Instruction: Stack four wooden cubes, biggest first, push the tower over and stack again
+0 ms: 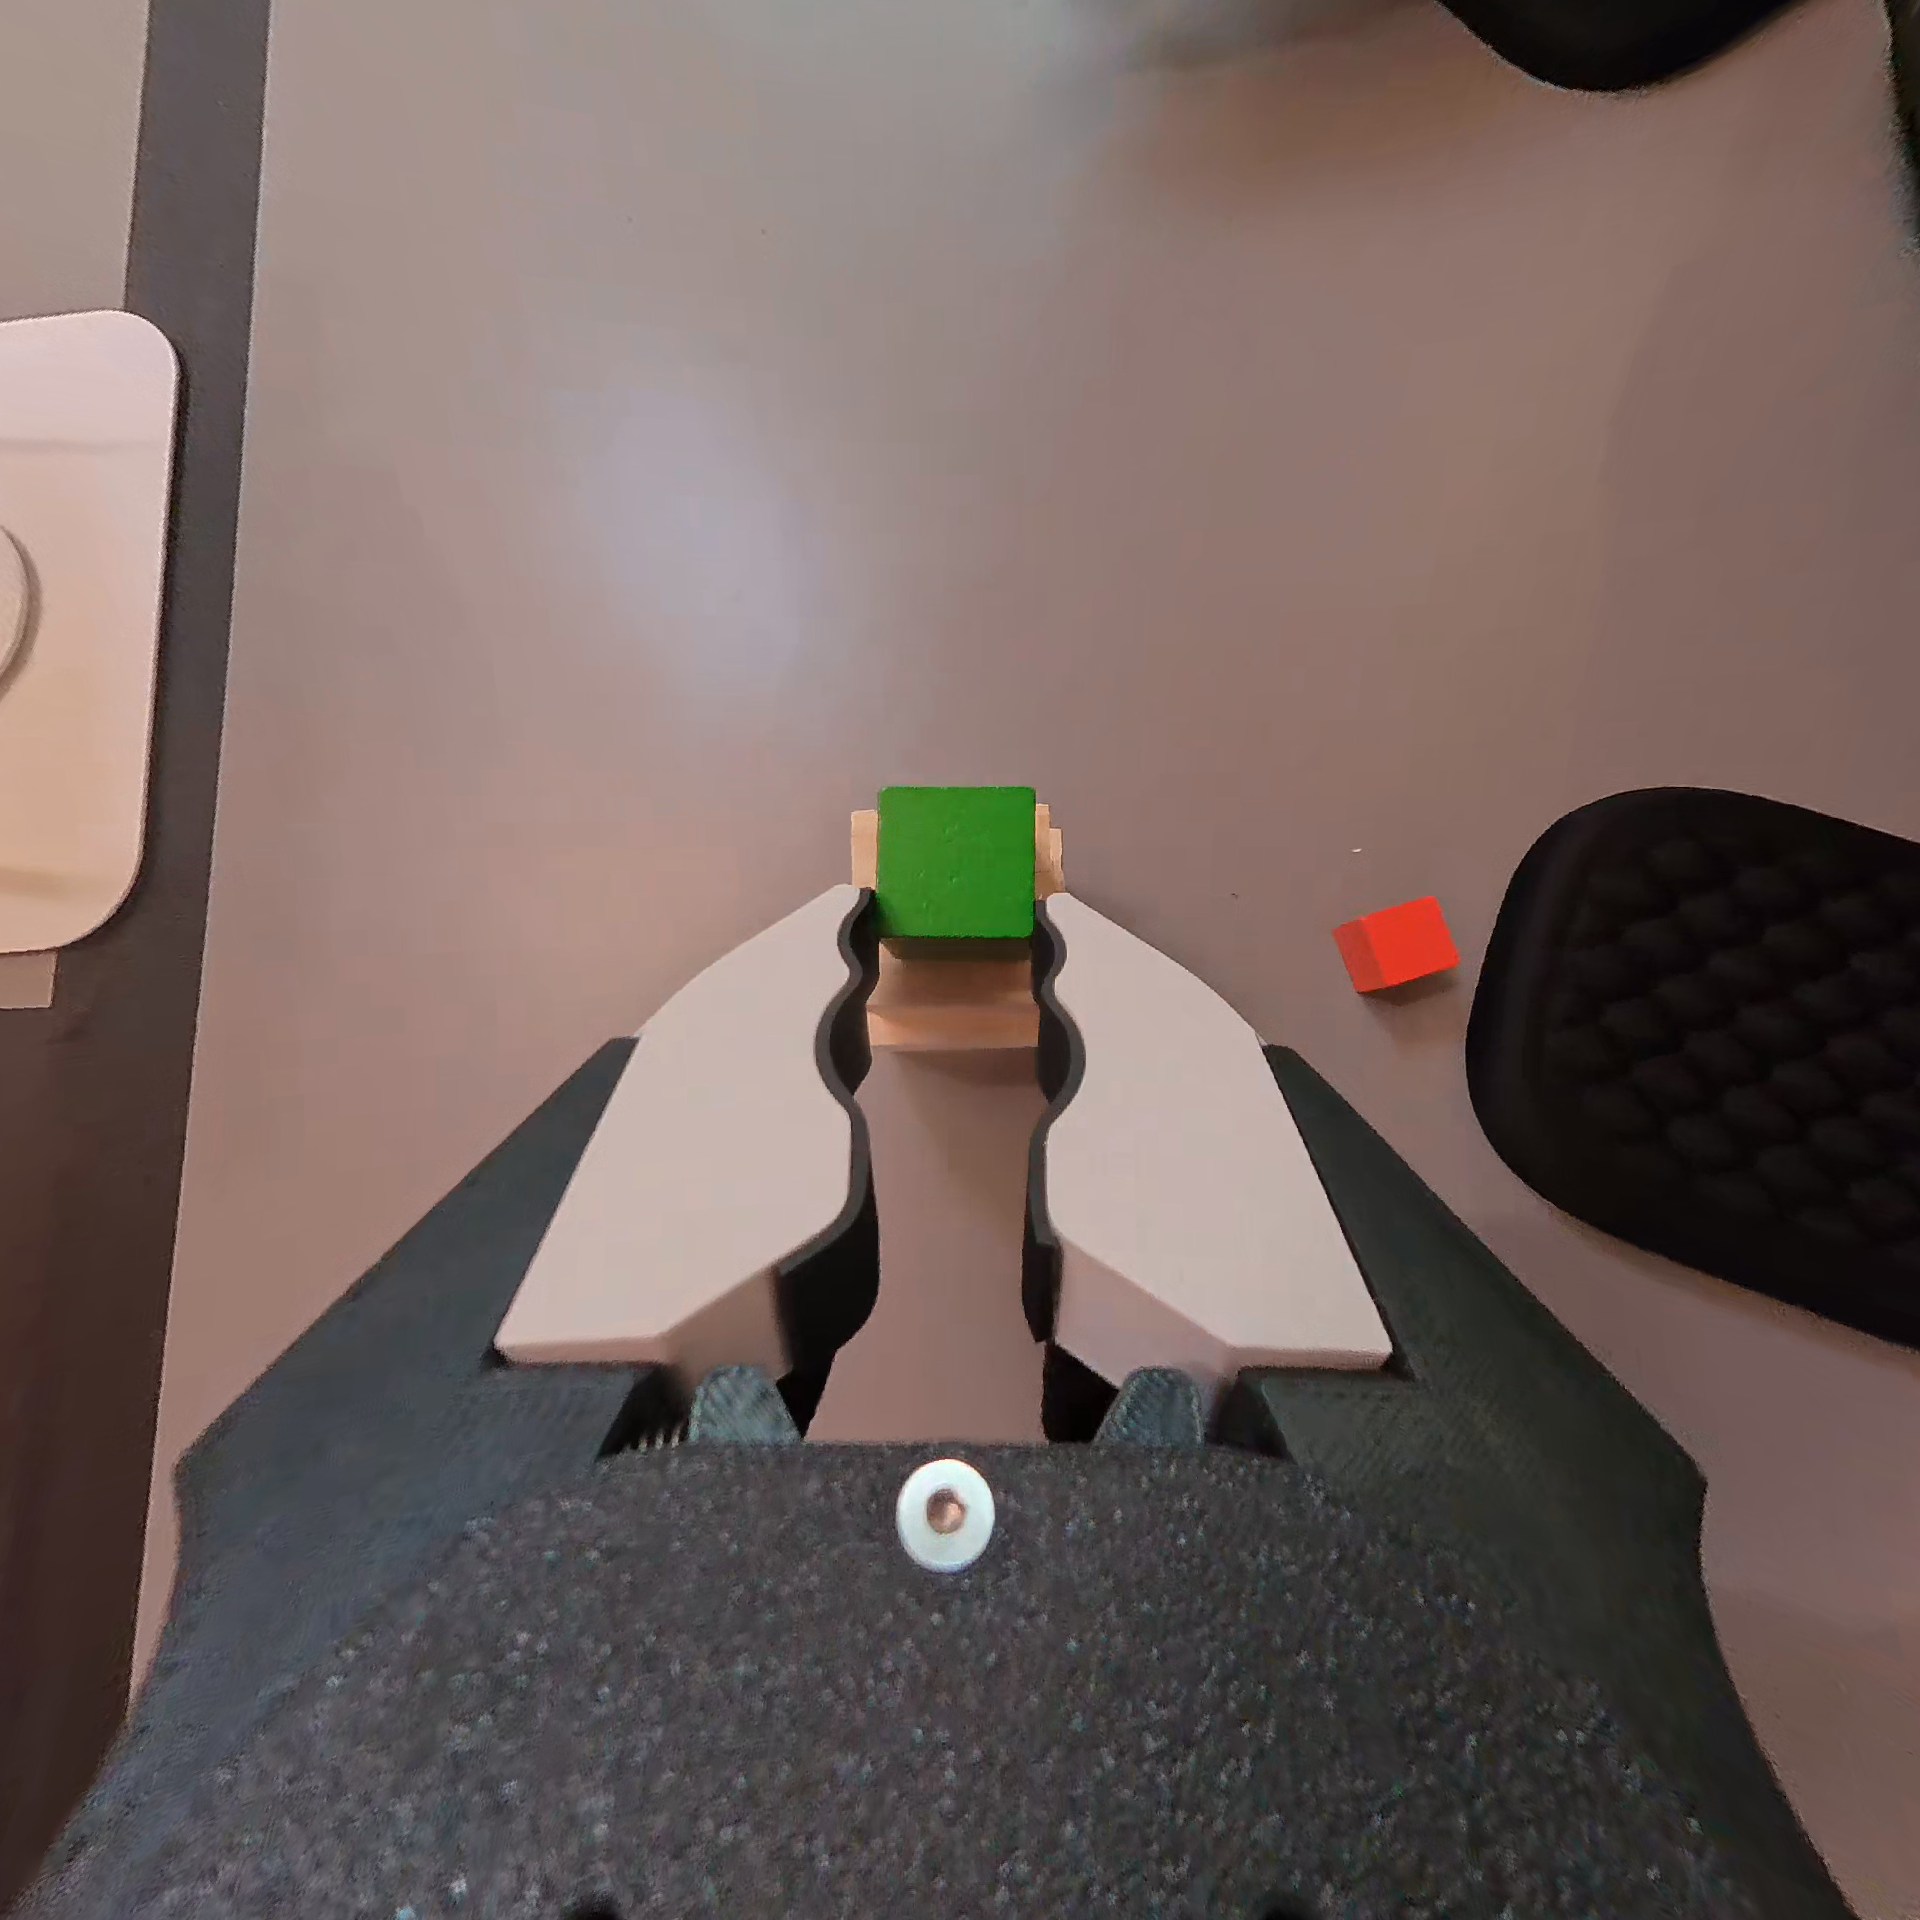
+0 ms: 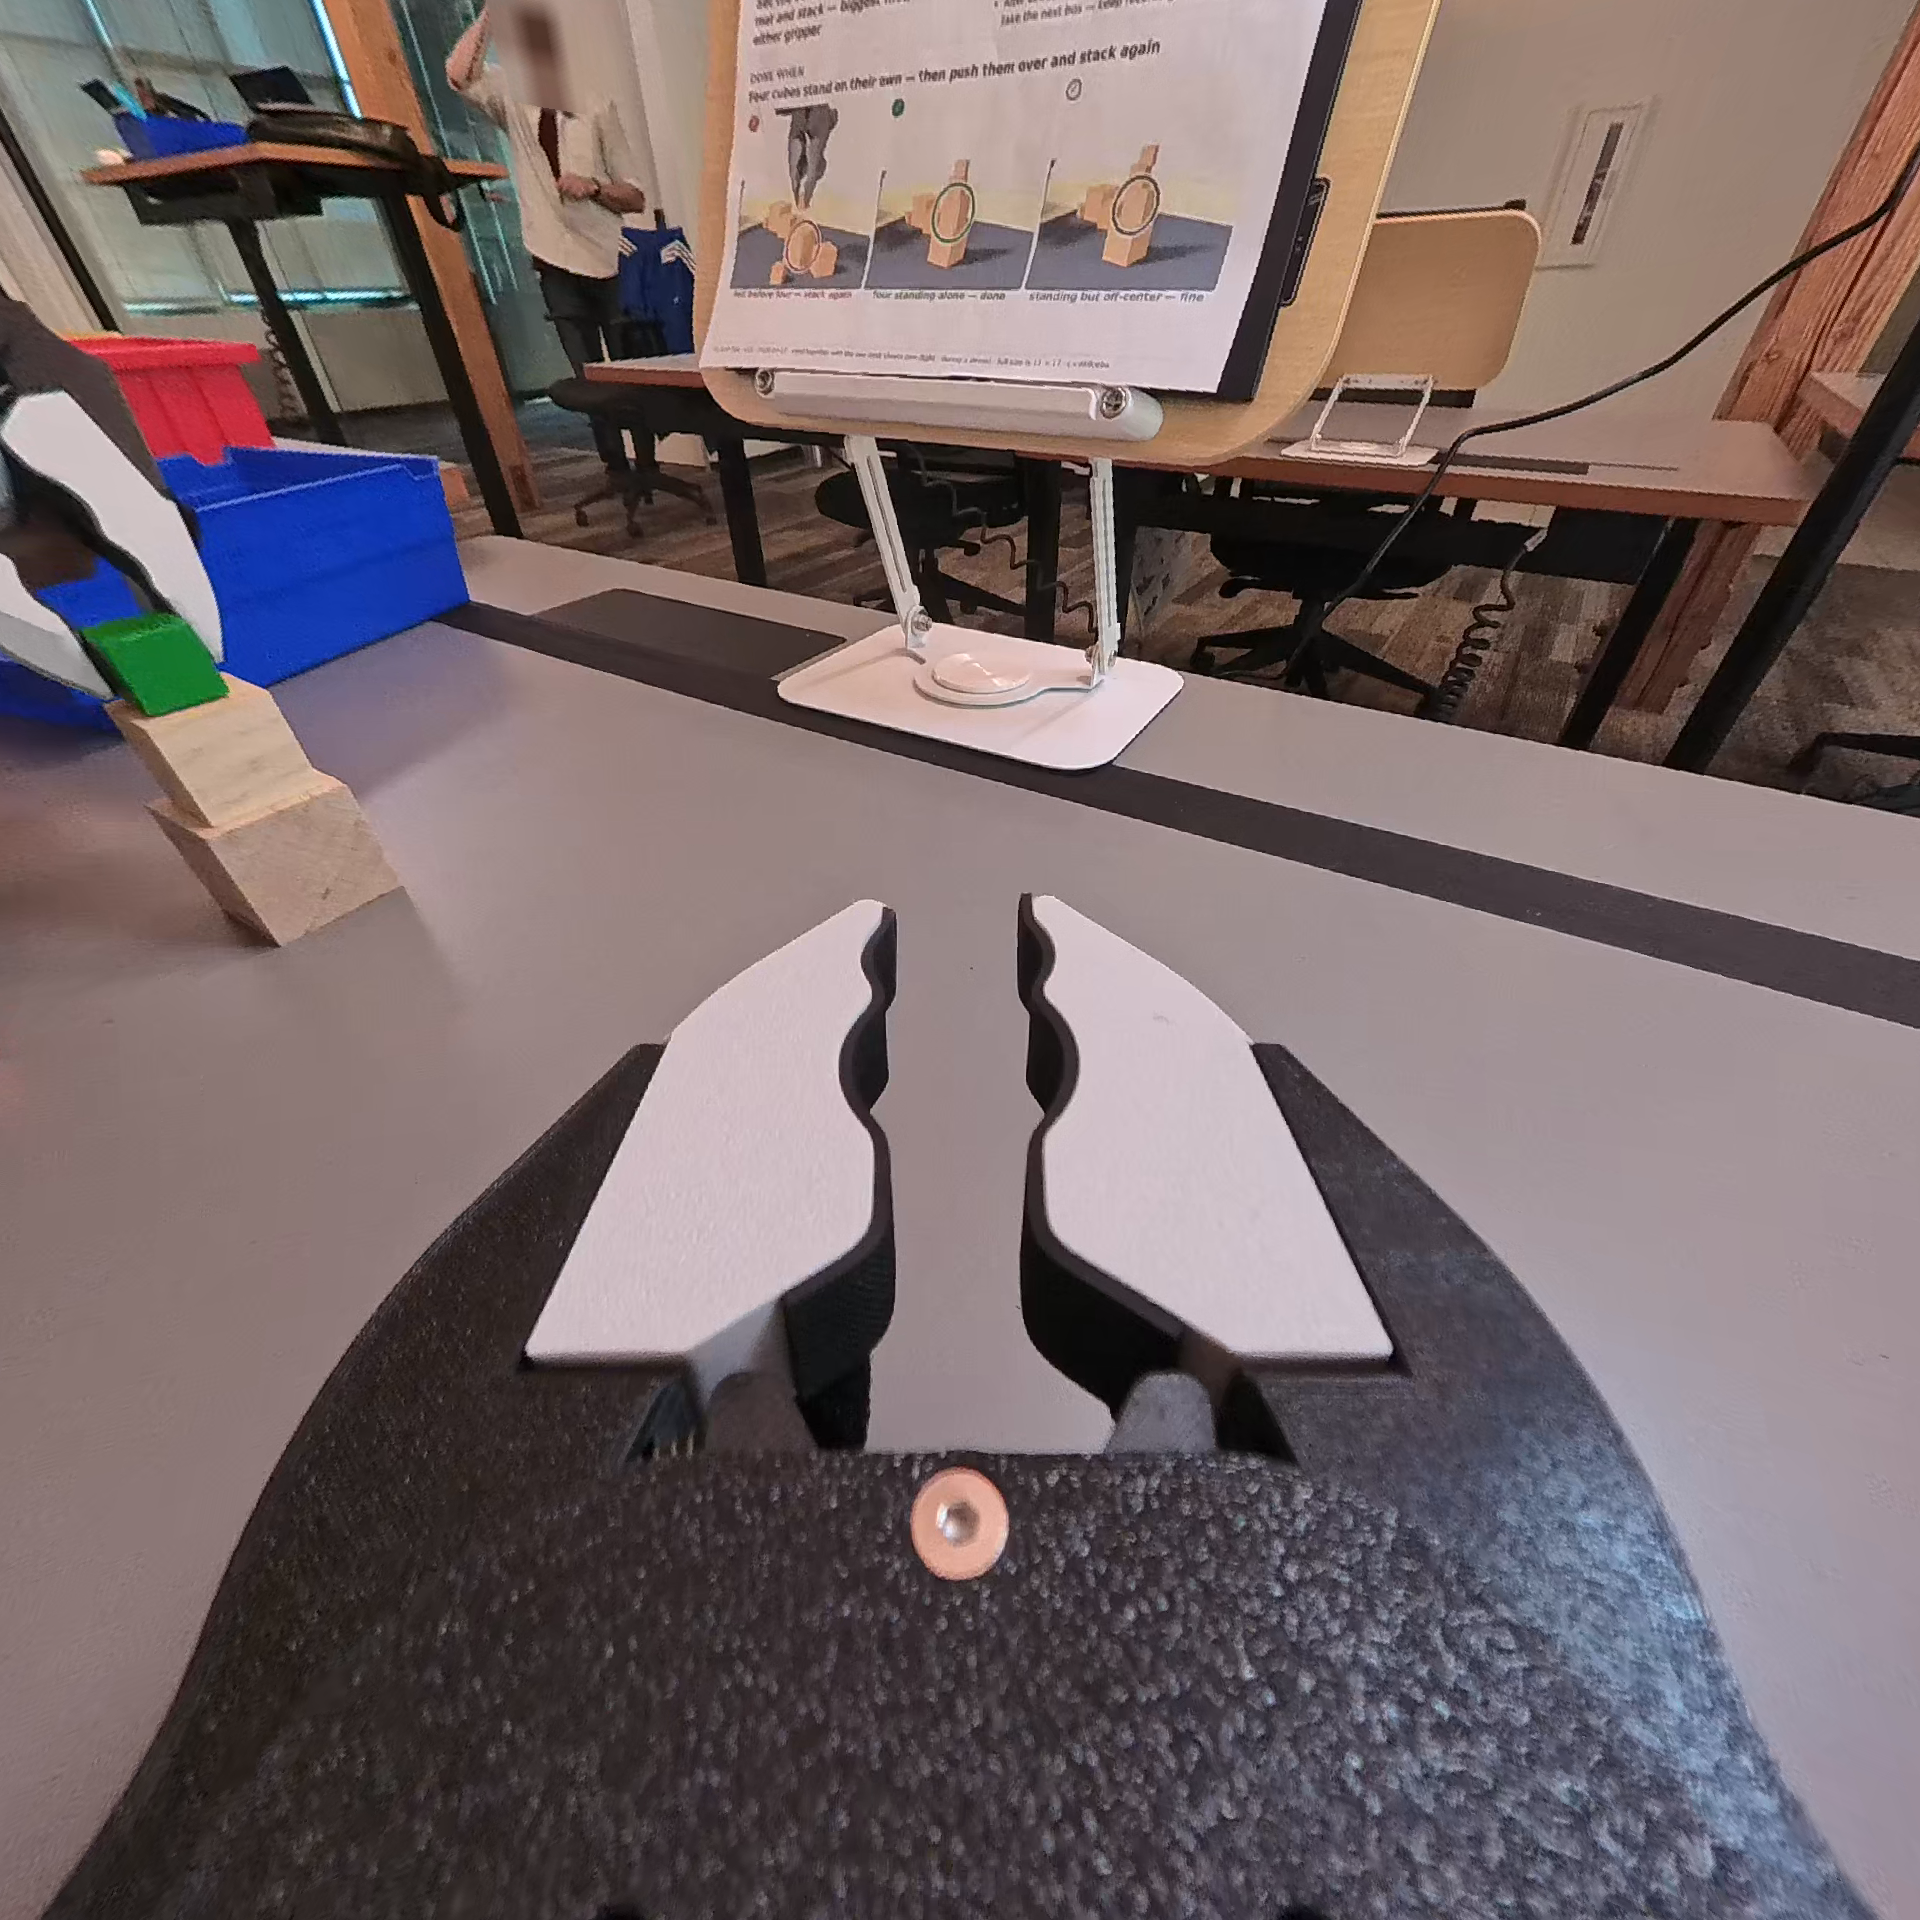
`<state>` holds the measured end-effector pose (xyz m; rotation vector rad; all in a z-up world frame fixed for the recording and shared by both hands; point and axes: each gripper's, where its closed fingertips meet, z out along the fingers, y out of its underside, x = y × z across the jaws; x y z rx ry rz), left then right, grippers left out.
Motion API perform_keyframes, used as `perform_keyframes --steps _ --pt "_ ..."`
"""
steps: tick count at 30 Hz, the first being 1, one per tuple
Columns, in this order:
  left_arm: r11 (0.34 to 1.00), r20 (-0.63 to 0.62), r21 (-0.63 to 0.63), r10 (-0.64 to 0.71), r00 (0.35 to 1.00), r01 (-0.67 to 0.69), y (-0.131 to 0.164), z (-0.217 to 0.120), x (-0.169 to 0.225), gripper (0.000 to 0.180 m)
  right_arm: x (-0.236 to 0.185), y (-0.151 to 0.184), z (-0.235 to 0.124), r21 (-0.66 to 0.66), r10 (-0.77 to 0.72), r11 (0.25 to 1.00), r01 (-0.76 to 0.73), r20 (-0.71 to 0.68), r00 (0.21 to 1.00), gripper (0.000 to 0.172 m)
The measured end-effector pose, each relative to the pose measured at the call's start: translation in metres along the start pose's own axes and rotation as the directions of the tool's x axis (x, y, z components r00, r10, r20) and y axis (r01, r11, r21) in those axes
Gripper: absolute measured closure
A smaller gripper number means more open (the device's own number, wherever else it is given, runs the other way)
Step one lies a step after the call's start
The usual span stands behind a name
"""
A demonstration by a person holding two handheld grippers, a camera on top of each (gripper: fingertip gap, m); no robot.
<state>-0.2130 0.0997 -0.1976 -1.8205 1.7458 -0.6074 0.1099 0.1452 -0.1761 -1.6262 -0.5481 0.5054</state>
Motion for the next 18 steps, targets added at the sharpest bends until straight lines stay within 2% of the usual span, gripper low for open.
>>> perform_keyframes --steps 11,18 --pt "1.0 -0.007 -0.005 0.006 1.0 -0.006 0.0029 0.0 -0.0014 0.153 0.0012 0.0034 0.001 -0.011 0.002 1.0 -0.002 -0.003 1.0 0.149" --pt "1.0 0.004 -0.001 -0.013 1.0 0.013 0.0029 -0.0022 -0.0011 0.143 0.0012 0.0038 0.001 -0.013 0.001 1.0 -0.001 -0.004 1.0 0.15"
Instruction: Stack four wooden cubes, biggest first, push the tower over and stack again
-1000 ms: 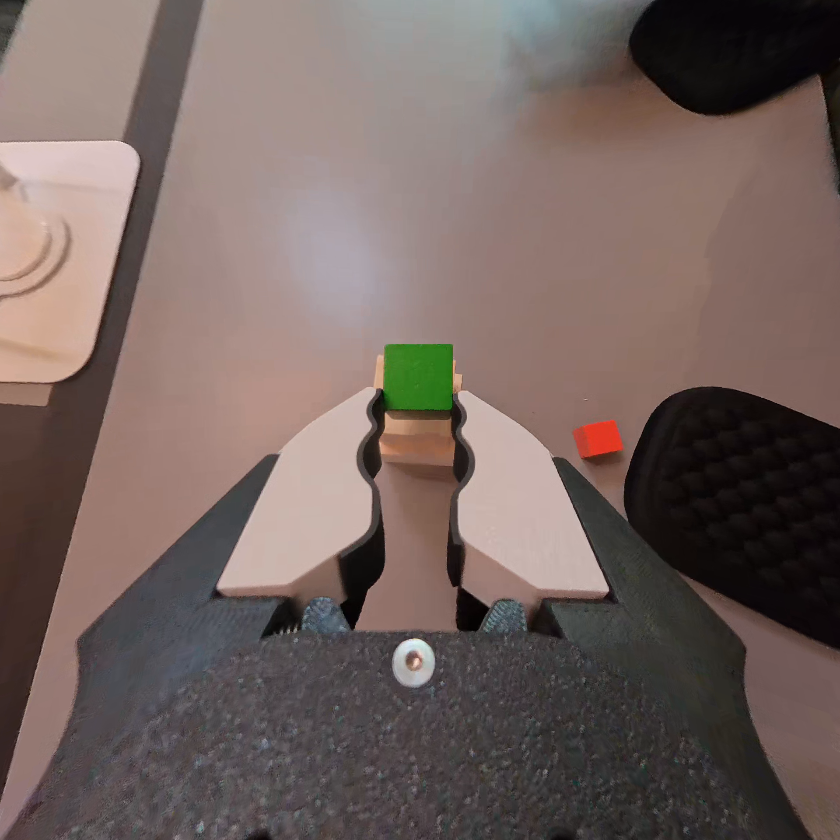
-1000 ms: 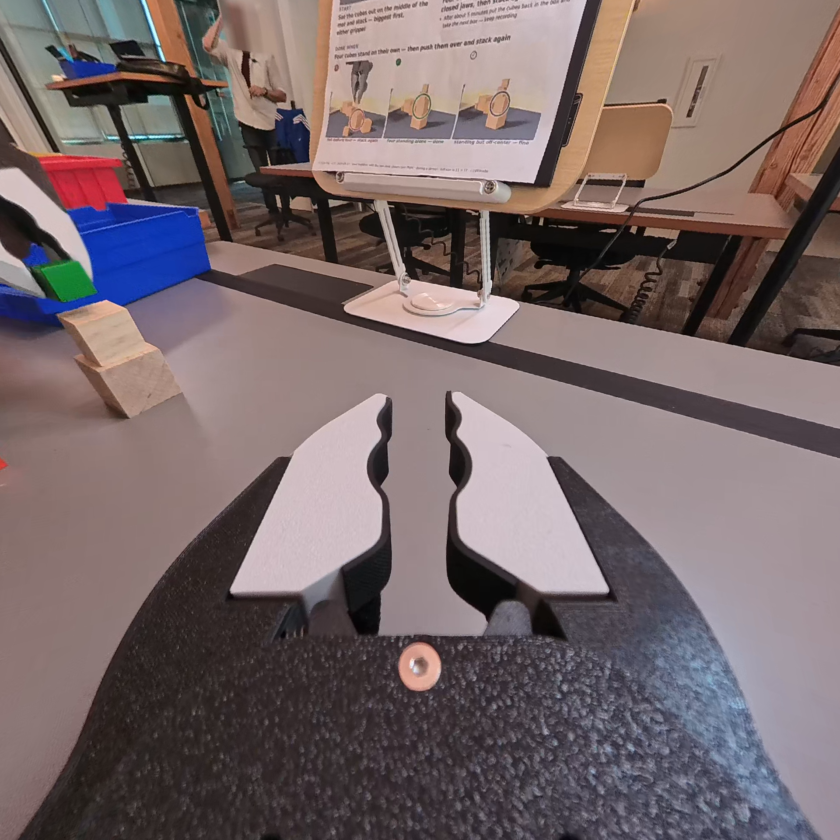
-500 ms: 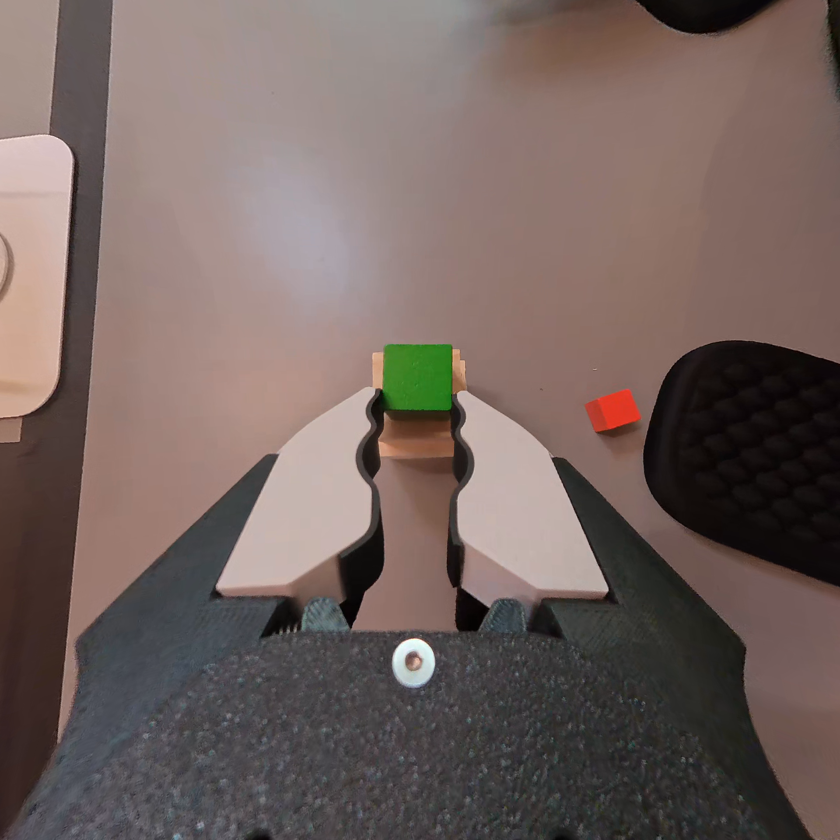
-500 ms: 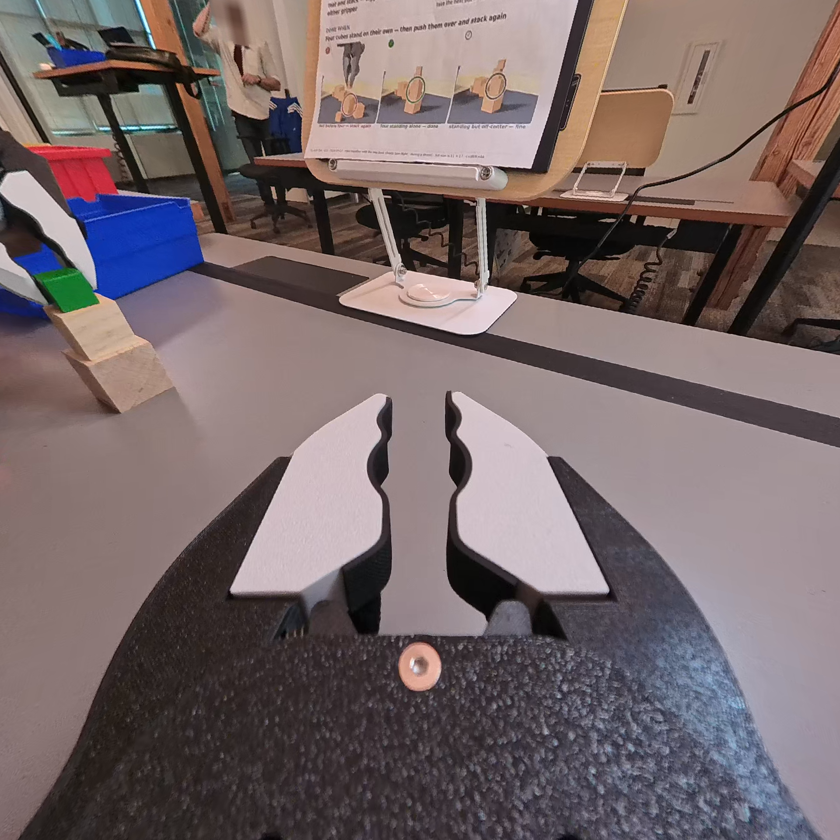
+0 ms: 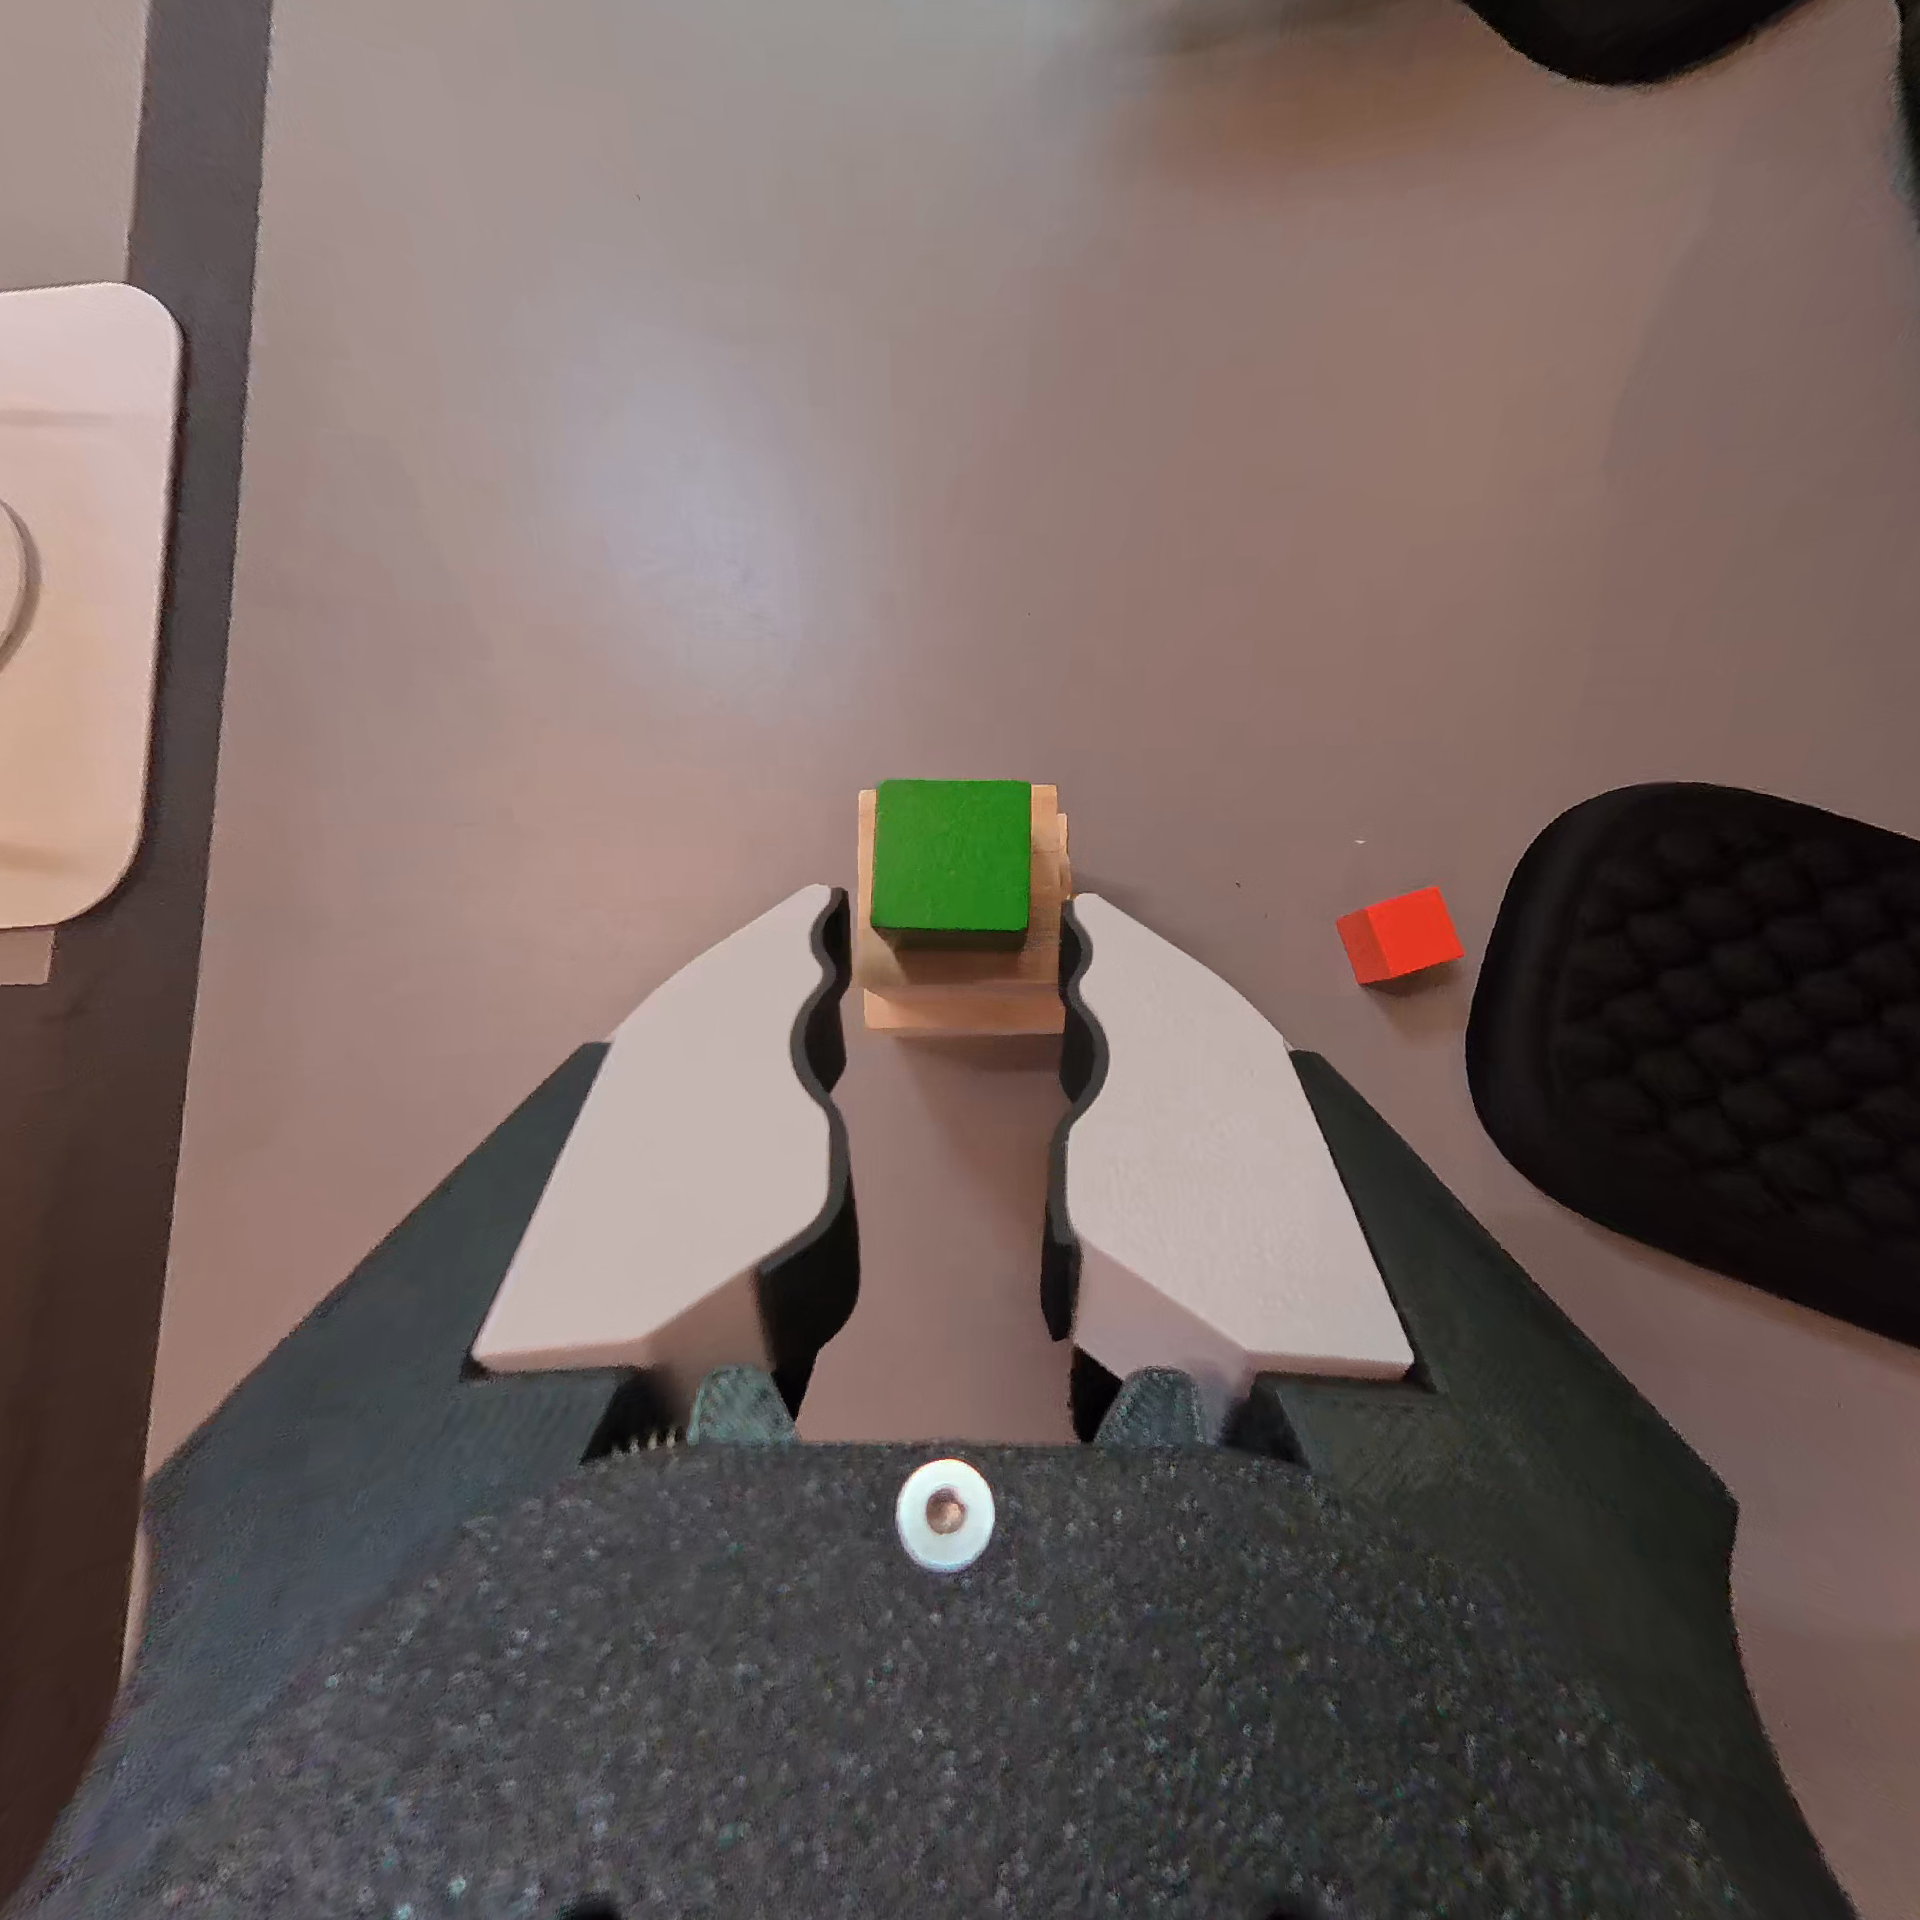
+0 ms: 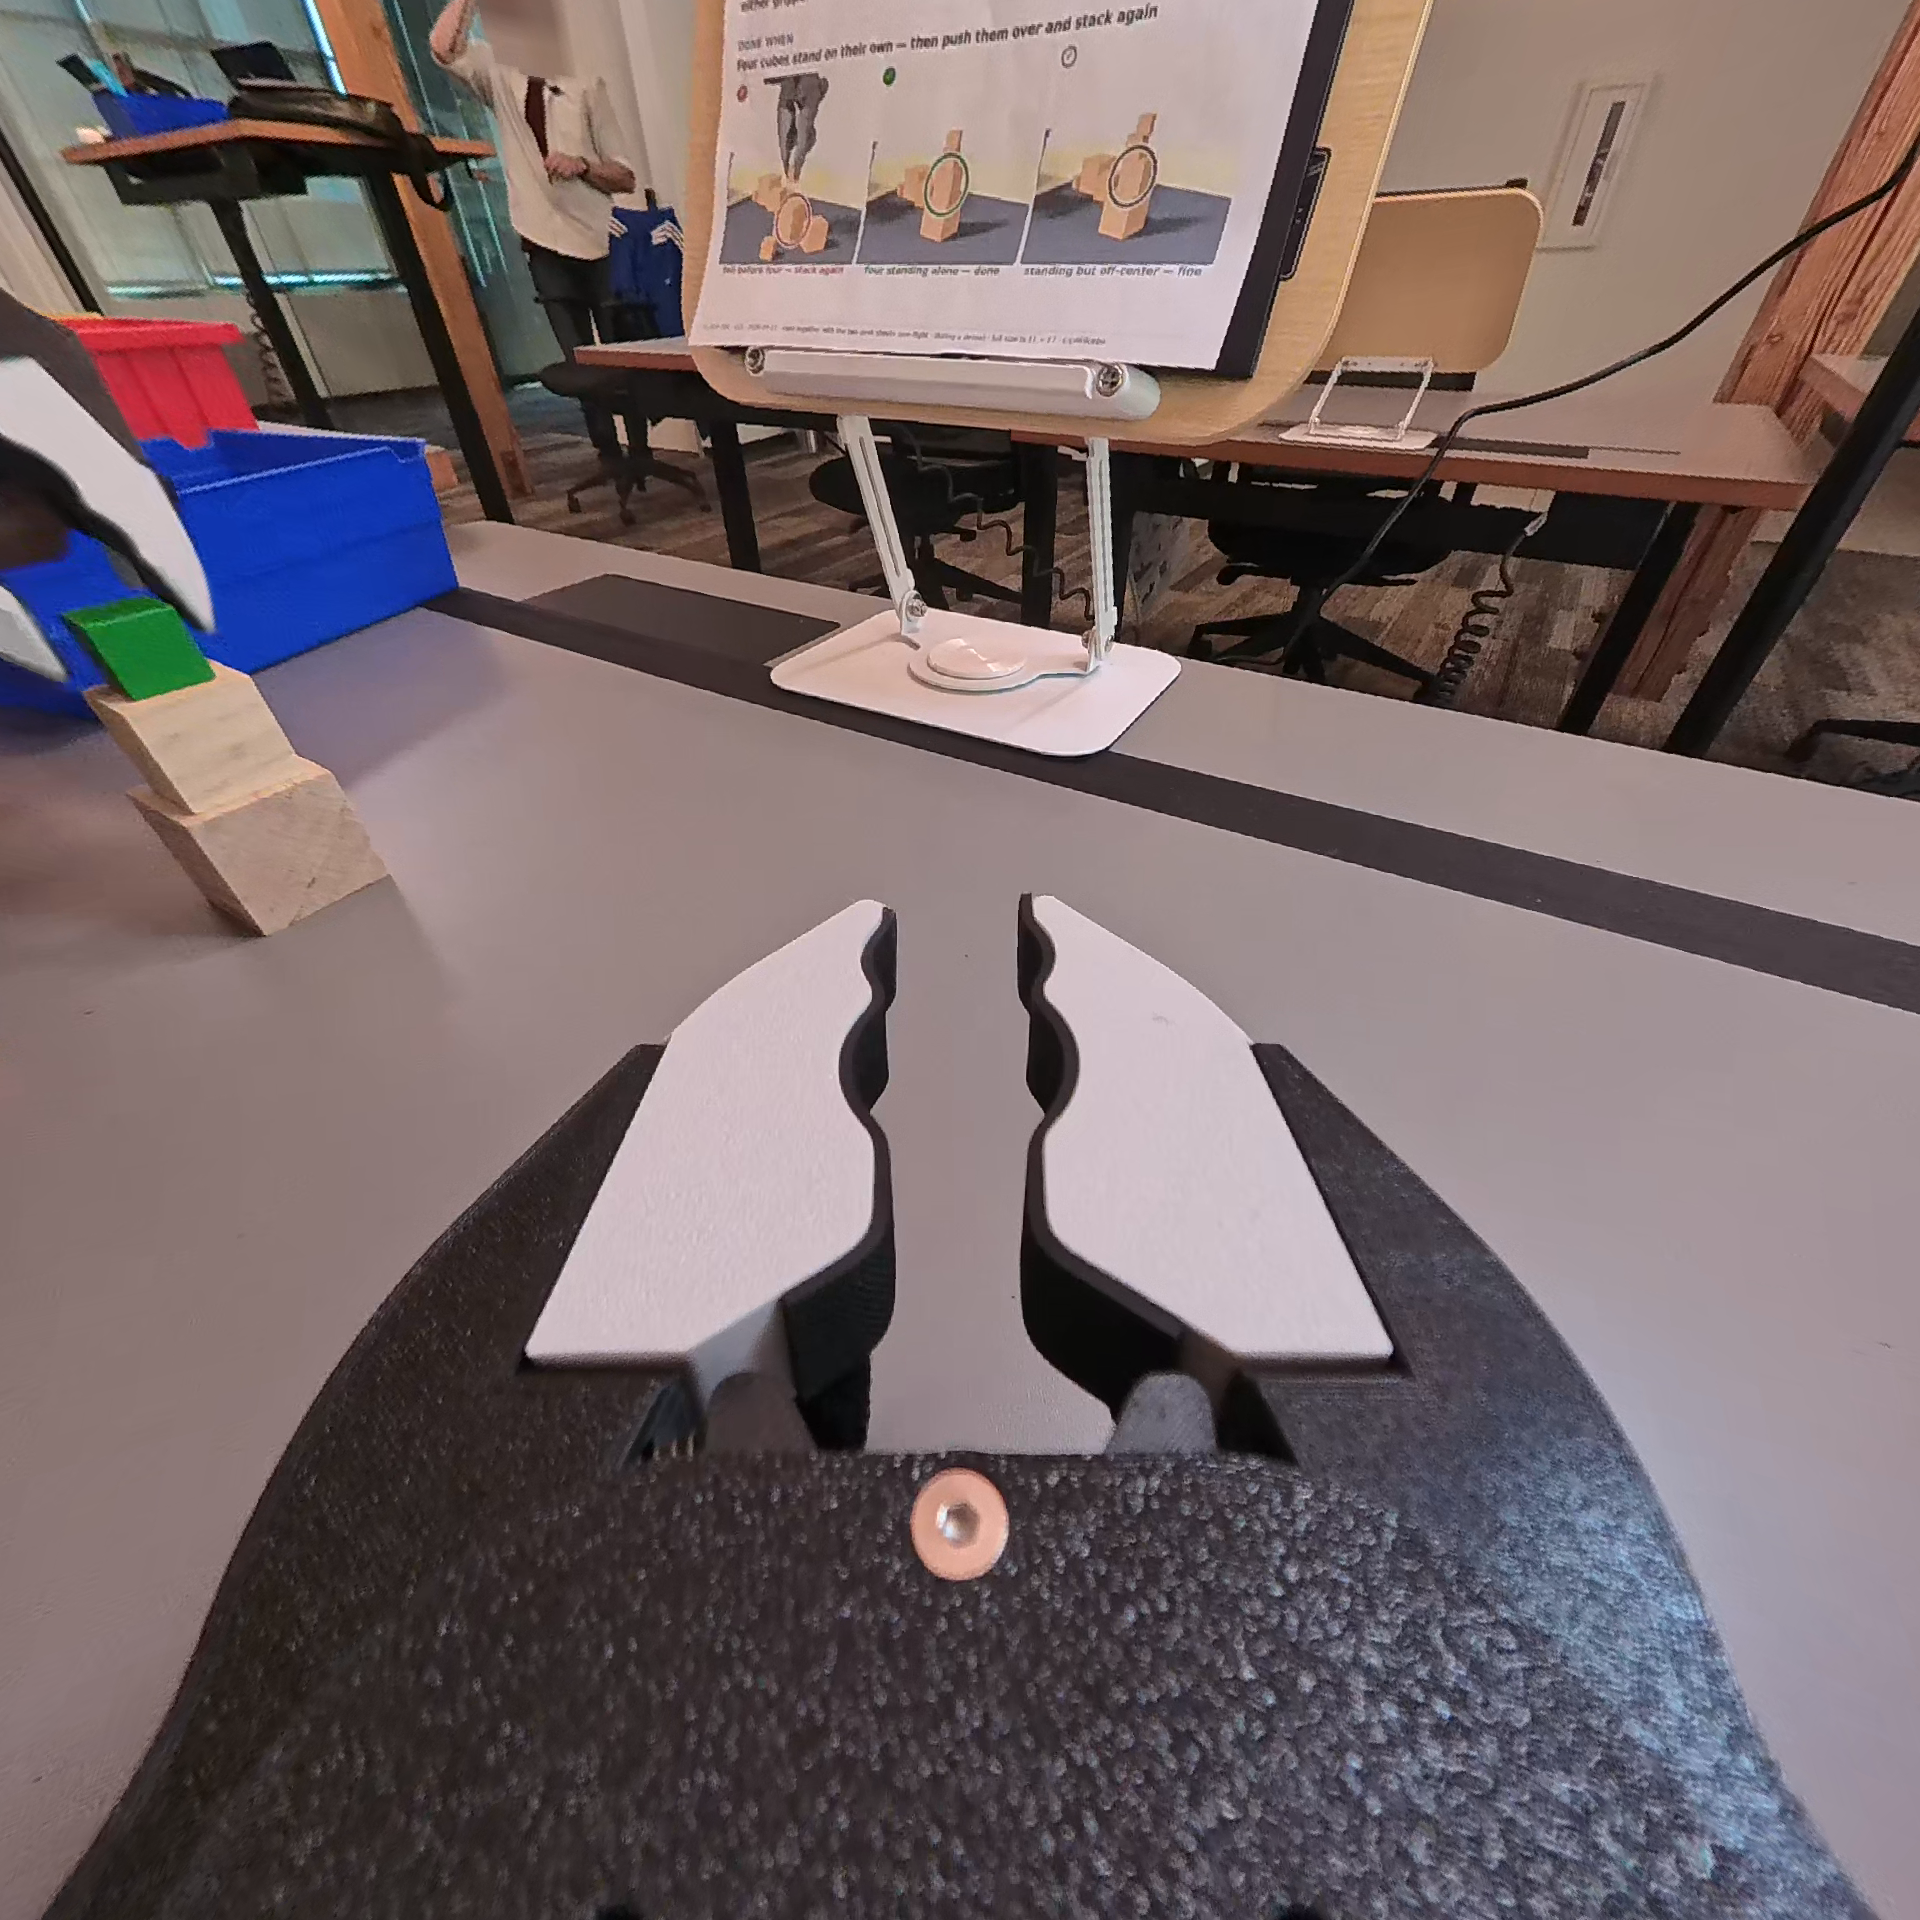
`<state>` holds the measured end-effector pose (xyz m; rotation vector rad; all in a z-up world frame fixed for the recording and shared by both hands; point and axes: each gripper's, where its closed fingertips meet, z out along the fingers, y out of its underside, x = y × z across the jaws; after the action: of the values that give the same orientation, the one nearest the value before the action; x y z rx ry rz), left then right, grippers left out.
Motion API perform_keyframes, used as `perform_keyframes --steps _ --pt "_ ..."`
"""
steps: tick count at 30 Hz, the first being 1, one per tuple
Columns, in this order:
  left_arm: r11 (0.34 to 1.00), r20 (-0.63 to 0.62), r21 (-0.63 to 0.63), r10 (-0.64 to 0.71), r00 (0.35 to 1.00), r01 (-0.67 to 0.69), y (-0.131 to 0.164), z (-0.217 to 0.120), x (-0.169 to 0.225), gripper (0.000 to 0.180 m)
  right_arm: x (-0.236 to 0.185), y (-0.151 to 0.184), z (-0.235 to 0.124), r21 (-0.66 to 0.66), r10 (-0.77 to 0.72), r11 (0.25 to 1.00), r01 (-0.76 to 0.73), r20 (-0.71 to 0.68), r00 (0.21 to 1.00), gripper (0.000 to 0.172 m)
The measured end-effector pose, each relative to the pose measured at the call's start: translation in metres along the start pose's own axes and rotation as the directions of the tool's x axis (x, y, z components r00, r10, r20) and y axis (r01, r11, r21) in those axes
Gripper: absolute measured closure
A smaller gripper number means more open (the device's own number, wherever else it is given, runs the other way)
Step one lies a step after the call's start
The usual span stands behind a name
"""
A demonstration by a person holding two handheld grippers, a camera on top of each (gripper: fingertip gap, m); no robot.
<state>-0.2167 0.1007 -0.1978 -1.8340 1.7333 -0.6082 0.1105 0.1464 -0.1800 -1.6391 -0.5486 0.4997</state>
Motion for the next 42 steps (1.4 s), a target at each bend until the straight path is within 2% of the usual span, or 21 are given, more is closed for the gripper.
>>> perform_keyframes --steps 4,6,9,12,17,22,24,26,28,31,38,42 --pt "0.996 0.097 0.081 -0.032 0.995 0.024 -0.012 -0.021 -0.002 0.139 0.0 -0.001 0.0 0.003 -0.001 1.0 0.001 0.0 1.0 0.15" --pt "0.992 0.202 0.126 -0.058 0.978 0.033 -0.017 -0.035 -0.004 0.143 0.0 -0.002 -0.001 0.009 -0.002 1.0 0.002 -0.002 1.0 0.15" --pt "0.983 0.243 0.172 -0.1 0.965 0.059 -0.018 -0.043 0.019 0.151 0.0 -0.004 -0.002 0.013 0.001 1.0 -0.001 0.001 1.0 0.15" --pt "0.983 0.181 0.138 -0.142 0.973 0.118 -0.003 -0.025 0.058 0.147 -0.001 -0.004 -0.001 0.015 -0.002 1.0 0.002 0.005 1.0 0.149" --pt "0.971 0.081 0.059 -0.234 0.969 0.23 0.028 0.028 0.11 0.134 -0.004 -0.004 -0.001 0.014 -0.004 1.0 0.004 0.013 1.0 0.149" --pt "0.963 0.066 0.009 -0.27 0.961 0.27 0.044 0.061 0.128 0.136 -0.005 -0.005 -0.001 0.014 -0.001 1.0 0.001 0.018 1.0 0.15" --pt "0.96 0.085 -0.008 -0.278 0.957 0.279 0.047 0.067 0.125 0.141 -0.005 -0.005 -0.001 0.016 -0.002 1.0 0.002 0.018 1.0 0.15" --pt "0.963 0.11 -0.013 -0.266 0.958 0.269 0.046 0.068 0.118 0.159 -0.005 -0.006 -0.001 0.018 -0.002 1.0 0.002 0.017 1.0 0.15" --pt "0.974 0.119 -0.032 -0.218 0.969 0.223 0.045 0.065 0.114 0.159 -0.004 -0.007 -0.002 0.024 0.0 1.0 0.0 0.016 1.0 0.15" --pt "0.981 0.089 0.053 -0.191 0.978 0.187 0.019 0.048 0.107 0.159 -0.004 -0.008 -0.003 0.028 0.002 1.0 -0.003 0.014 1.0 0.15" --pt "0.985 0.146 0.169 -0.051 0.988 0.026 -0.039 -0.023 0.052 0.159 -0.005 -0.01 -0.003 0.03 0.0 1.0 -0.001 0.02 1.0 0.15" --pt "0.993 0.078 0.119 -0.024 0.997 0.015 -0.04 -0.032 0.022 0.159 -0.004 -0.011 -0.004 0.033 -0.001 0.999 0.001 0.018 1.0 0.15"
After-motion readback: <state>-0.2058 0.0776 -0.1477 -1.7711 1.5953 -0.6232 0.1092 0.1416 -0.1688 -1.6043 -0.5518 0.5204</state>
